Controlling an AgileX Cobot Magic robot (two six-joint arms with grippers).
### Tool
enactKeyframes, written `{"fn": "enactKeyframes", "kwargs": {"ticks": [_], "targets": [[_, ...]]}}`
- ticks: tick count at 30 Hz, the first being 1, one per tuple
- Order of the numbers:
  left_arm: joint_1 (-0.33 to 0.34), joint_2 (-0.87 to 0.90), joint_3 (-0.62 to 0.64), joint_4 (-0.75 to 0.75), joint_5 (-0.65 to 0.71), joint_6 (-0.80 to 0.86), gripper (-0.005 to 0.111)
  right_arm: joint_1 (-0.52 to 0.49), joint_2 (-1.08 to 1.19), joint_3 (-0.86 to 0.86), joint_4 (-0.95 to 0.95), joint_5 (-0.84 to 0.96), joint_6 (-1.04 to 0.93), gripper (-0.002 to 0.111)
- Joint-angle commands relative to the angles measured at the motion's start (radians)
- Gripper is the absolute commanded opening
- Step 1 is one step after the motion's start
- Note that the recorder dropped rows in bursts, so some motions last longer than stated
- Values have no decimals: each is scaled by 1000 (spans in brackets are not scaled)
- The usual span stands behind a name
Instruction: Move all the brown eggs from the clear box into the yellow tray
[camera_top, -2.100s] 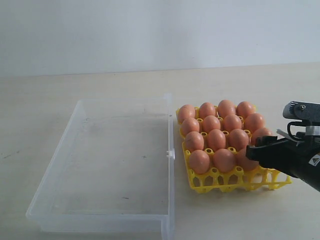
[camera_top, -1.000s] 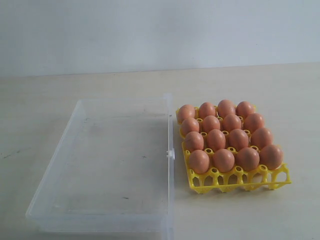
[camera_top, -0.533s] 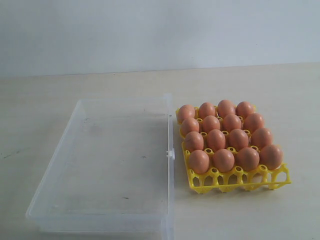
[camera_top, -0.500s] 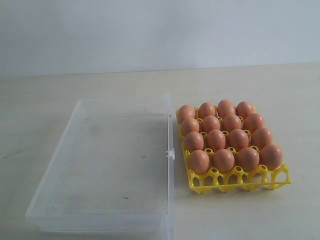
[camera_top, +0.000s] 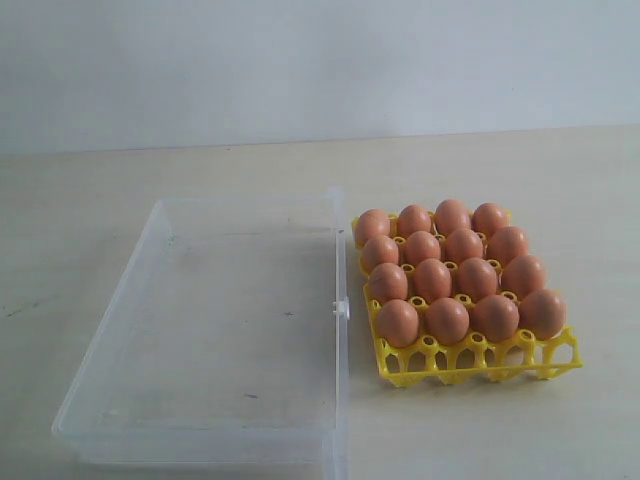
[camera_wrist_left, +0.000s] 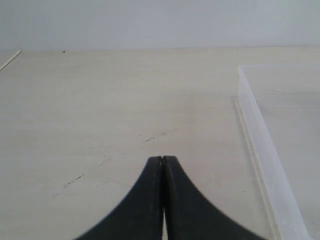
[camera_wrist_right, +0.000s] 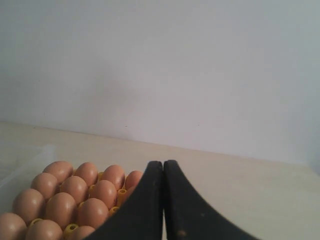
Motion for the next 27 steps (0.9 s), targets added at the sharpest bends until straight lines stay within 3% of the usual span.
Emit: {"fn": "enactKeyframes", "kwargs": {"ticks": [1, 23, 27], "targets": [[-9, -6, -4, -6, -12, 0, 0, -7, -7, 5, -12, 12, -3, 0], [-9, -6, -4, -6, -12, 0, 0, -5, -7, 5, -2, 16, -3, 0], [-9, -6, -4, -6, -12, 0, 0, -5, -7, 5, -9, 14, 157, 0]]}}
